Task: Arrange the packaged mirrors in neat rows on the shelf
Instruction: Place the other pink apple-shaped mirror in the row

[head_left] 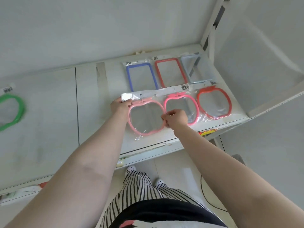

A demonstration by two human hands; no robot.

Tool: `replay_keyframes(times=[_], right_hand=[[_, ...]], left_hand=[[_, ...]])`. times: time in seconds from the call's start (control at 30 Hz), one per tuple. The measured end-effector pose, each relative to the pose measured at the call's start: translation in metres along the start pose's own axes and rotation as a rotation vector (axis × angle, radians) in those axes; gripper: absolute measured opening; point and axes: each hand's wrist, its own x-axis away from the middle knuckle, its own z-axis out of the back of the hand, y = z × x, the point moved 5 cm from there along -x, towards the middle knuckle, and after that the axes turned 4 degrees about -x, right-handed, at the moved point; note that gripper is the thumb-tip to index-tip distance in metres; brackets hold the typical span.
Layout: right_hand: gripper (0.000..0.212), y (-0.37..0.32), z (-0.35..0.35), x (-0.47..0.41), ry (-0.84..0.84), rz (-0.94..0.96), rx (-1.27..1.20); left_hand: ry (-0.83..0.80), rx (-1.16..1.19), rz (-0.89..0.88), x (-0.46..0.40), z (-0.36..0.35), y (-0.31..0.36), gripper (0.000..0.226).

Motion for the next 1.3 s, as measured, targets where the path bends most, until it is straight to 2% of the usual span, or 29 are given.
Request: replay_keyframes(times=[0.23, 0.43, 0.57, 0.63, 0.7, 0.83, 0.93, 1.07, 1.17, 1.3], right_hand=[[0.027, -0.006, 0.003, -0.007, -0.009, 0.045, 0.247], [0.031, -0.003, 0.000, -0.007, -0.034, 0.070, 0.550], [0.043, -0.004, -0.001, -0.006, 0.010, 0.160, 0.738], [0.049, -0.005, -0.001, -0.006, 0.038, 0.188, 0.796], [0.052, -0.004, 0.000, -0.006, 0.055, 0.206, 0.824], [0.048, -0.007, 0.009, -0.002, 0.183, 0.350, 0.767], [0.049, -0.008, 0.011, 0.000, 0.225, 0.426, 0.737], [0.060, 0.003, 0.006, -0.004, 0.105, 0.379, 0.757], [0.061, 0.008, 0.007, -0.008, 0.049, 0.348, 0.763], [0.063, 0.010, 0.007, -0.011, 0.031, 0.350, 0.785]], left_hand=[[0.047, -0.093, 0.051, -0.012, -0.003, -0.009, 0.023], [0.072, -0.213, -0.010, -0.013, -0.001, -0.010, 0.016], [0.119, -0.192, -0.040, -0.010, 0.001, -0.011, 0.030], [0.122, -0.228, -0.086, -0.009, 0.004, -0.008, 0.044], [0.127, -0.401, -0.184, -0.005, 0.007, -0.002, 0.061], [0.218, -0.666, -0.425, 0.029, -0.003, 0.009, 0.068], [0.082, -0.932, -0.547, 0.060, -0.033, 0.001, 0.074], [-0.180, -1.282, -0.479, 0.076, -0.055, -0.032, 0.085], [-0.226, -1.380, -0.461, 0.071, -0.053, -0.045, 0.084], [-0.230, -1.398, -0.502, 0.065, -0.053, -0.041, 0.083]])
